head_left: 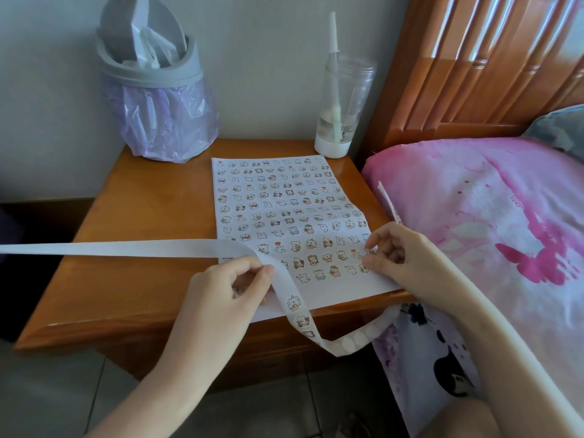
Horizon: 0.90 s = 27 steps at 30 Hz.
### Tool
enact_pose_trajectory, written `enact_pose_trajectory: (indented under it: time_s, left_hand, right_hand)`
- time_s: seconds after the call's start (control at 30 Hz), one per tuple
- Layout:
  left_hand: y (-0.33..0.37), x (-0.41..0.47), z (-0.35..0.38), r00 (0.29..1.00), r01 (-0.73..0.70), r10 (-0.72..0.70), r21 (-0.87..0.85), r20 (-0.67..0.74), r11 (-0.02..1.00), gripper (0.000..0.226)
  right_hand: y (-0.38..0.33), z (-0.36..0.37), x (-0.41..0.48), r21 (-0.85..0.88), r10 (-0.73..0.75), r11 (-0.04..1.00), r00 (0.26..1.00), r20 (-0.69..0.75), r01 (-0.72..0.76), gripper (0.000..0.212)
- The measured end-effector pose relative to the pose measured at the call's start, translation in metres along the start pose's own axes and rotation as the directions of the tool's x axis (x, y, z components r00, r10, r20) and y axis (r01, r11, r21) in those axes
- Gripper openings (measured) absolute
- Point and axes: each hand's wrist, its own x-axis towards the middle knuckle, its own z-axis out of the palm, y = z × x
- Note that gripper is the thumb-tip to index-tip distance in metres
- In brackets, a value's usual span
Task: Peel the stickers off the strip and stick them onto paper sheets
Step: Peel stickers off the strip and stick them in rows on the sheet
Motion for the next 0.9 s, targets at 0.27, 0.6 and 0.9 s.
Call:
enact_pose_trajectory:
  time_s: [0.27, 0.6, 0.9]
  left_hand:
    - [0.0, 0.0, 0.0, 1.0, 0.006, -0.006, -0.01, 0.0, 1.0, 0.009]
    - [0.0, 0.0, 0.0, 1.0, 0.026, -0.026, -0.019, 0.015, 0.999, 0.006]
    - [0.004, 0.001, -0.002, 0.994, 0.101, -0.105, -0.179, -0.01, 0.979, 0.015]
  right_hand:
    - [0.0, -0.005, -0.001, 0.051, 0.02, 0.998, 0.998, 0.064, -0.024, 0.02]
    - [0.001, 0.003, 0.003, -0.035, 0.043, 0.998, 0.996, -0.073, -0.045, 0.013]
    - [-0.058, 0.028, -0.025, 0.145, -0.25, 0.96, 0.967, 0.047, 0.241, 0.008]
